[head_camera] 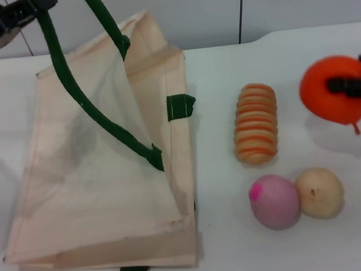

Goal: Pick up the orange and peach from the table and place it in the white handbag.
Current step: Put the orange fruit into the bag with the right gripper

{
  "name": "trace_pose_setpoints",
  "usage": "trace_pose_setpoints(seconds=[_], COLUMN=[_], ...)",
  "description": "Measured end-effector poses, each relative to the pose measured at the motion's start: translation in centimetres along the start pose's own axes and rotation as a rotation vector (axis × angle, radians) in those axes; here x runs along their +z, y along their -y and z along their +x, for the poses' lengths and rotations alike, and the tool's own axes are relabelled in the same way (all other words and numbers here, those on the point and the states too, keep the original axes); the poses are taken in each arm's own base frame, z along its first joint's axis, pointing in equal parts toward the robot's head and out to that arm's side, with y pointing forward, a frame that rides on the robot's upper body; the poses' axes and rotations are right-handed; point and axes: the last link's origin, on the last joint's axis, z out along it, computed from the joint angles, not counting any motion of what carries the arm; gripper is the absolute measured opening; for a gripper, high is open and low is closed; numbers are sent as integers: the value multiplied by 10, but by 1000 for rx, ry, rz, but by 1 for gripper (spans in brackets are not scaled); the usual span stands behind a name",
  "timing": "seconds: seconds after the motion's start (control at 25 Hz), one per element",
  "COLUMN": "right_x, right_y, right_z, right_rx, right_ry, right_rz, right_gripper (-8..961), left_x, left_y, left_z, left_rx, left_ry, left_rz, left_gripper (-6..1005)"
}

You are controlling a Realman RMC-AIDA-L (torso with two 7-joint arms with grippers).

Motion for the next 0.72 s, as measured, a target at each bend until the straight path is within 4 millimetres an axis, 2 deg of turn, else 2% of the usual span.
trace_pose_setpoints(seconds=[0.04, 0.08, 0.2, 0.28, 0.4, 0.72], right_x=[4, 4, 21, 37, 63, 121], right_y=[-2, -2, -10, -17, -29, -57], right_z=[-12, -12, -33, -47, -67, -88], right_rx=[-29, -29, -74, -104, -148, -223], right_ry=[34, 34, 78, 102, 111, 38], right_rz=[-27, -27, -88, -141, -203, -271], right_gripper=[395, 386, 360, 318, 306, 275], left_x=[0, 0, 2, 4, 6, 13], left_y=[-1, -1, -4, -6, -8, -15], left_z=[0, 1, 3, 4, 6, 11], left_rx=[0, 0, 3, 6, 9, 16], left_ry=[-3, -4, -10, -13, -12, -15], left_rz=[-5, -9, -29, -39, -57, -98], left_gripper=[114, 114, 114, 114, 114, 114])
